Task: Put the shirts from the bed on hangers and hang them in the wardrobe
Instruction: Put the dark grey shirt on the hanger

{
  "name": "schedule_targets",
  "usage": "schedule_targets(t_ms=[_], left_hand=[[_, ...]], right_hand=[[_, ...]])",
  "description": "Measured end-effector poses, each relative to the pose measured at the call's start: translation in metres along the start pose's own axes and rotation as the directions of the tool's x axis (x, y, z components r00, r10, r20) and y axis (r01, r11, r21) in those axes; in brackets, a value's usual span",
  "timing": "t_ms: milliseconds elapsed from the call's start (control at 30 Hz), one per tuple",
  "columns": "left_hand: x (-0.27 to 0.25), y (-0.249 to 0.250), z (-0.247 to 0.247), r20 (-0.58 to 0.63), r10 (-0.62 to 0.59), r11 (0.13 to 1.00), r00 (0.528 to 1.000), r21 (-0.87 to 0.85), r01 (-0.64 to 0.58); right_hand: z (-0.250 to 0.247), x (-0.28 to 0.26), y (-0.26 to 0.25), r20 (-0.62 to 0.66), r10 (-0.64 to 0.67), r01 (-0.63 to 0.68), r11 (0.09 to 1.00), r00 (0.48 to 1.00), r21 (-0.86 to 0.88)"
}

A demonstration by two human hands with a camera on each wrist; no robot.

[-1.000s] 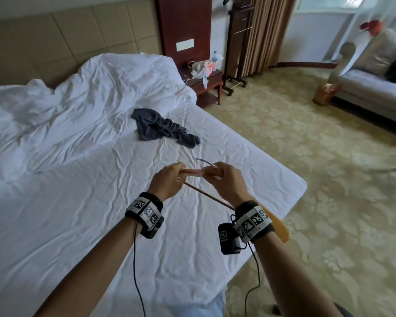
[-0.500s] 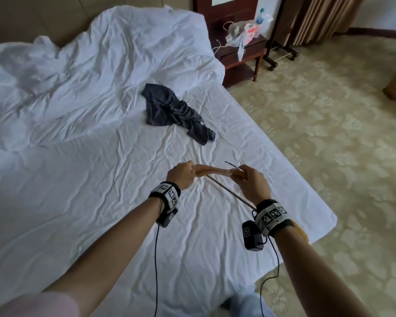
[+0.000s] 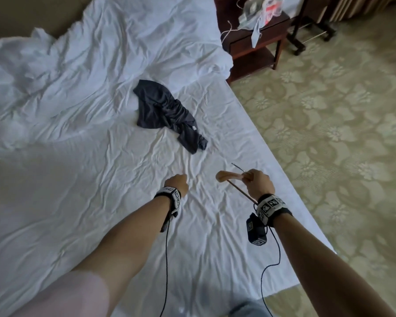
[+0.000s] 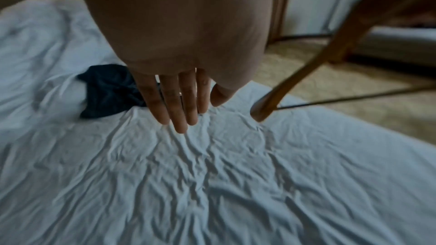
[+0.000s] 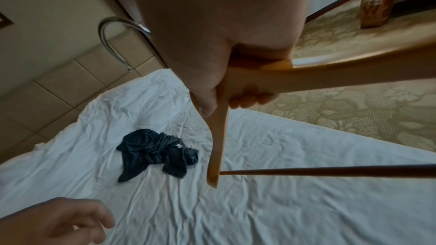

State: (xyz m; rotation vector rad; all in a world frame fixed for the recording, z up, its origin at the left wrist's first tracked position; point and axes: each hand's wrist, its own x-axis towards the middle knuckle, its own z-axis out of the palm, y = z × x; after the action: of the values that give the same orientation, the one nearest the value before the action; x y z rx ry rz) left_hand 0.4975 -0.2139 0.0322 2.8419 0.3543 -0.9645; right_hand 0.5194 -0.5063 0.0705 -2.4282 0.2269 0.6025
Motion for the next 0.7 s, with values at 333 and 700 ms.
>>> schedule_targets(t_ms=[333, 700], left_hand=[[0.122, 0.055, -0.001, 0.028, 0.162, 0.955, 0.986, 0.246, -0.163], [0.240, 0.061, 0.024, -0.015, 0.217, 0.939, 0.976, 0.276, -0.205]], right_hand=[[-0.023, 0.111, 0.004, 0.037, 0.011, -0.007, 0.993, 0.999, -0.114], [0.017, 0.206, -0.027, 0.099, 0.044, -0.025, 0.983, 0.994, -0.180]])
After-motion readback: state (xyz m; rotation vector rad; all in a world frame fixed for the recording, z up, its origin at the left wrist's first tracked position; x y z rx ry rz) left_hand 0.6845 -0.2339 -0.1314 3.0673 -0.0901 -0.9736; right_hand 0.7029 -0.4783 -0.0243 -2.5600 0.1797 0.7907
